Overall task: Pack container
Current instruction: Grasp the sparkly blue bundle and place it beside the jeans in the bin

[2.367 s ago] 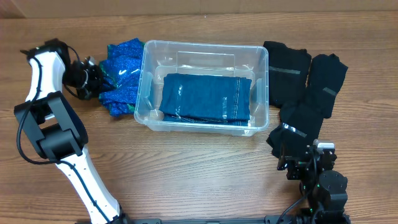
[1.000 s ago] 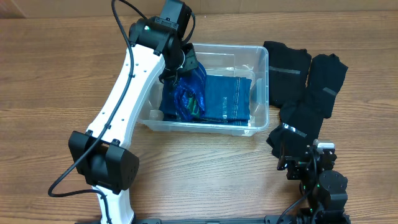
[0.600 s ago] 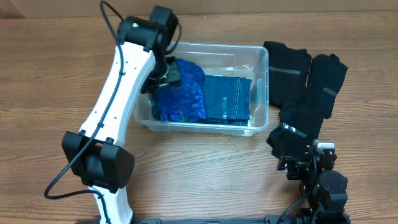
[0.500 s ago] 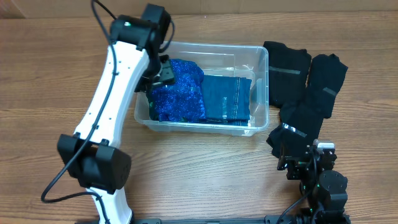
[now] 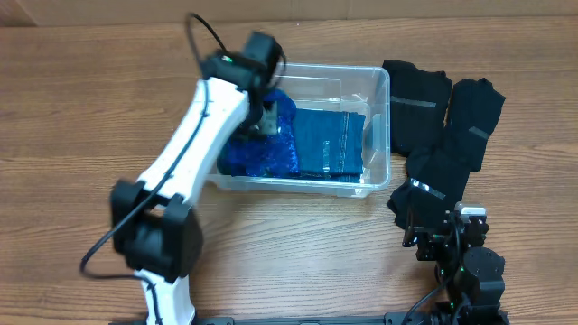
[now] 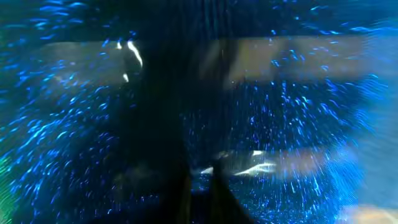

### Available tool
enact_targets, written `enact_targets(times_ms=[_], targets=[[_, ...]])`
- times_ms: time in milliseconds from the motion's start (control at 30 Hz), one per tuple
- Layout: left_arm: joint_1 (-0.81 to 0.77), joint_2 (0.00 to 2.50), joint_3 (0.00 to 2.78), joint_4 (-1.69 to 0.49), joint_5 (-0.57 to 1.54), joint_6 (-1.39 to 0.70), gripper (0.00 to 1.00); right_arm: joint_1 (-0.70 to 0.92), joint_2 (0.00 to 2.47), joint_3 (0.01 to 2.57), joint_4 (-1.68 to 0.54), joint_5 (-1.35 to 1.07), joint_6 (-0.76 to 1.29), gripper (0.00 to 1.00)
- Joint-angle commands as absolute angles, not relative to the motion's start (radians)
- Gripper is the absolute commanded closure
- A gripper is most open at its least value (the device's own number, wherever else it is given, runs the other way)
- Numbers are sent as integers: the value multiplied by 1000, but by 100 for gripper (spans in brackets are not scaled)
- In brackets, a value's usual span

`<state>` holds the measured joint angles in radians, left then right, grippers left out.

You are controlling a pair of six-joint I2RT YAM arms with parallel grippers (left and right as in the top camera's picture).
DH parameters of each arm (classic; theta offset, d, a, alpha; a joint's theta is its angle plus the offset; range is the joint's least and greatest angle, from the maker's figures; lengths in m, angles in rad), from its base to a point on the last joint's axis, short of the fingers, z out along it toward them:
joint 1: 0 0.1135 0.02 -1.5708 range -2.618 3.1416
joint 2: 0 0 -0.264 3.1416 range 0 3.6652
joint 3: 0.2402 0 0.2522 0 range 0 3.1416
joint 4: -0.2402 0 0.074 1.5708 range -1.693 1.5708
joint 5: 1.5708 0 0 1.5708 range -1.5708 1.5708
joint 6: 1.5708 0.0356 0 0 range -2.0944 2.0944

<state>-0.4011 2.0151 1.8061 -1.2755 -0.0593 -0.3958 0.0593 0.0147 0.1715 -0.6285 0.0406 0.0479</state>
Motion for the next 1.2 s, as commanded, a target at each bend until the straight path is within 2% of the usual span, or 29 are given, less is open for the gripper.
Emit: enact_targets(times_ms=[0,167,267,333,400,467,567,667,767,867,967,1100,1167], targets=[[-399,2120,1712,-1246,-54,-464,84,57,4,154,-629,42,49,0],[-397,2132,1722,-1254,-44,-472,87,57,4,154,-629,42,49,0],[-389,2069,1810,-1309,-44,-452,79,57,4,154,-629,42,49,0],[-381,2002,1906,-1356,-44,-439,65,57,4,154,-629,42,49,0],[-374,1939,1988,-1383,-45,-425,35,57,4,154,-629,42,49,0],[-364,1872,2060,-1392,-52,-421,24,57,4,155,-631,59,40,0],[-353,1798,2087,-1376,-70,-413,15,57,4,156,-632,92,25,0],[-338,1784,2085,-1411,-140,-414,12,57,4,156,-632,91,26,0],[-320,1811,2059,-1401,-115,-382,12,57,4,156,-613,53,27,0],[-315,1859,2028,-1370,-104,-373,13,57,4,156,-604,-75,31,0],[-315,1958,2001,-1359,-83,-373,18,57,4,156,-579,-286,34,0],[-314,2096,1992,-1354,-72,-374,21,57,4,158,-580,-530,225,0],[-313,2160,1992,-1345,-45,-373,23,57,4,158,-581,-576,321,0]])
